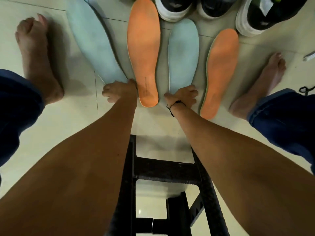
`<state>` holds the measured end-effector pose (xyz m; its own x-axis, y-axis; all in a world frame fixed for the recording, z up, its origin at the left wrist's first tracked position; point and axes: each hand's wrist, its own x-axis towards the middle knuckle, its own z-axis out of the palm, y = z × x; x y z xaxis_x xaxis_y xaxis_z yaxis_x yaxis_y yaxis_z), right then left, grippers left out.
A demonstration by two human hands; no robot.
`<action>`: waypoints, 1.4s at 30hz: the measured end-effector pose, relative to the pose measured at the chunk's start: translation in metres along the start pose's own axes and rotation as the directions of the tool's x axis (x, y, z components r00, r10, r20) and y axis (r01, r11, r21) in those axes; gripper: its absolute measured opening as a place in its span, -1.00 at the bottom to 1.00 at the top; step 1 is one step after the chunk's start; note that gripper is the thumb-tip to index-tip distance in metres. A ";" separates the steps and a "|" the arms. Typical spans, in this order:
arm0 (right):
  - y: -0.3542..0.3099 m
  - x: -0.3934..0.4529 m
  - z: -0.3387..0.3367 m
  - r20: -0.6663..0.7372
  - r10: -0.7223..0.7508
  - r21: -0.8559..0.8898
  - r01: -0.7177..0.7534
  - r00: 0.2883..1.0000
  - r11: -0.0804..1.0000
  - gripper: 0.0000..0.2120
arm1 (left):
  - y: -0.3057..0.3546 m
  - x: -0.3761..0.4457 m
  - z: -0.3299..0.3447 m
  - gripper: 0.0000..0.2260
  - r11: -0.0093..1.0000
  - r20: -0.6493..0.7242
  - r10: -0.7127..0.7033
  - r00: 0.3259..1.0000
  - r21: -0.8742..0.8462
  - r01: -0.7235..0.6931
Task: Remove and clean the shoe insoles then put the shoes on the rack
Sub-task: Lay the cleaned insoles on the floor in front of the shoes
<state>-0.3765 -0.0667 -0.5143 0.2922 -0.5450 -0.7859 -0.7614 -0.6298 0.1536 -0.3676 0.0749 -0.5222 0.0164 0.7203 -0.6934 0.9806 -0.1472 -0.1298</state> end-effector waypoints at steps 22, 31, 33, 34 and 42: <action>0.007 -0.163 -0.168 -0.095 -0.315 0.136 0.326 0.944 0.936 -0.32 | -0.002 -0.175 -0.162 -0.39 0.827 0.143 0.374 0.916 -0.497 -0.261; -0.087 -0.144 -0.264 -0.310 -0.420 0.070 0.461 0.853 0.885 -0.35 | 0.122 -0.179 -0.213 -0.40 0.764 -0.006 0.557 0.831 -0.389 -0.515; -0.116 -0.135 -0.284 -0.349 -0.449 0.041 0.492 0.822 0.869 -0.34 | 0.157 -0.173 -0.222 -0.41 0.730 -0.053 0.606 0.793 -0.357 -0.582; -0.130 -0.130 -0.292 -0.365 -0.464 0.030 0.508 0.807 0.861 -0.34 | 0.174 -0.170 -0.227 -0.43 0.714 -0.065 0.633 0.771 -0.335 -0.614; -0.226 -0.094 -0.322 -0.377 -0.513 0.018 0.560 0.771 0.828 -0.30 | 0.276 -0.147 -0.257 -0.46 0.663 -0.082 0.703 0.706 -0.283 -0.693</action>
<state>-0.0452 -0.0513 -0.2823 0.8341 -0.3055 -0.4594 -0.4774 -0.8170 -0.3234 -0.0485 0.1028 -0.2739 0.7170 0.4605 -0.5233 0.6943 -0.4051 0.5949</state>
